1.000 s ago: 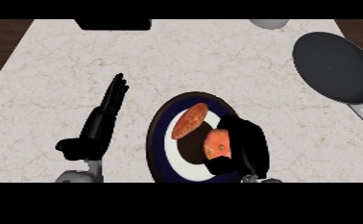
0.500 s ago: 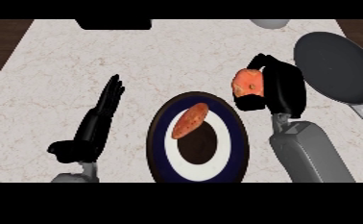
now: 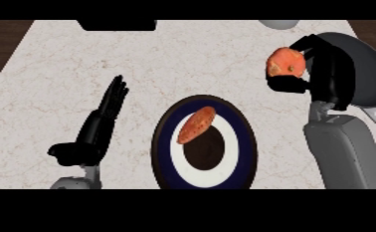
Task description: Pick the squash from the plate and place it in the pan
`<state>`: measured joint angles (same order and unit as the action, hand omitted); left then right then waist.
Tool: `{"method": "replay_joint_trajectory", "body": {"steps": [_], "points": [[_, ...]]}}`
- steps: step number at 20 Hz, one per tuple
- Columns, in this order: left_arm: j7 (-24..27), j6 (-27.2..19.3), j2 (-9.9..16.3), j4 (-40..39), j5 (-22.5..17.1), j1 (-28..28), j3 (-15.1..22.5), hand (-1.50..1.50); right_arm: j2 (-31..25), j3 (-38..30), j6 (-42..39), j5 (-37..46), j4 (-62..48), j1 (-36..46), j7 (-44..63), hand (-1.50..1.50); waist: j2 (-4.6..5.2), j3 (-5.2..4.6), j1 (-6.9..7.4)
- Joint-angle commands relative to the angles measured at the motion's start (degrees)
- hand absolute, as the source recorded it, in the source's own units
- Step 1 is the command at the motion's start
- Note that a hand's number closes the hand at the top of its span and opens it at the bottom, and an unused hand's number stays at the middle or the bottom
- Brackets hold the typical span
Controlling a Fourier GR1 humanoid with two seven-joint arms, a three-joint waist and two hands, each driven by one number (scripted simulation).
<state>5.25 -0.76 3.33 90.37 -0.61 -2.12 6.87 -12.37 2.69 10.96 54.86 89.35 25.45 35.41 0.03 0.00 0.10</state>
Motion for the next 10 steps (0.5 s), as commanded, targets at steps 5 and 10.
{"method": "replay_joint_trajectory", "body": {"steps": [5, 10], "points": [[-0.7, 0.4, 0.5, -2.9, -0.6, -4.3, -2.7, 0.0, -5.7, -13.6, 8.8, -9.4, -11.1, -1.2, -13.4, 1.5, 0.2, 0.04, -0.1], [0.5, 0.2, -0.7, -1.8, 0.7, -1.2, -0.2, 0.0, -10.8, -18.3, 16.7, -7.2, -26.5, 4.7, -21.4, 1.5, 0.43, 0.07, 0.78]]}}
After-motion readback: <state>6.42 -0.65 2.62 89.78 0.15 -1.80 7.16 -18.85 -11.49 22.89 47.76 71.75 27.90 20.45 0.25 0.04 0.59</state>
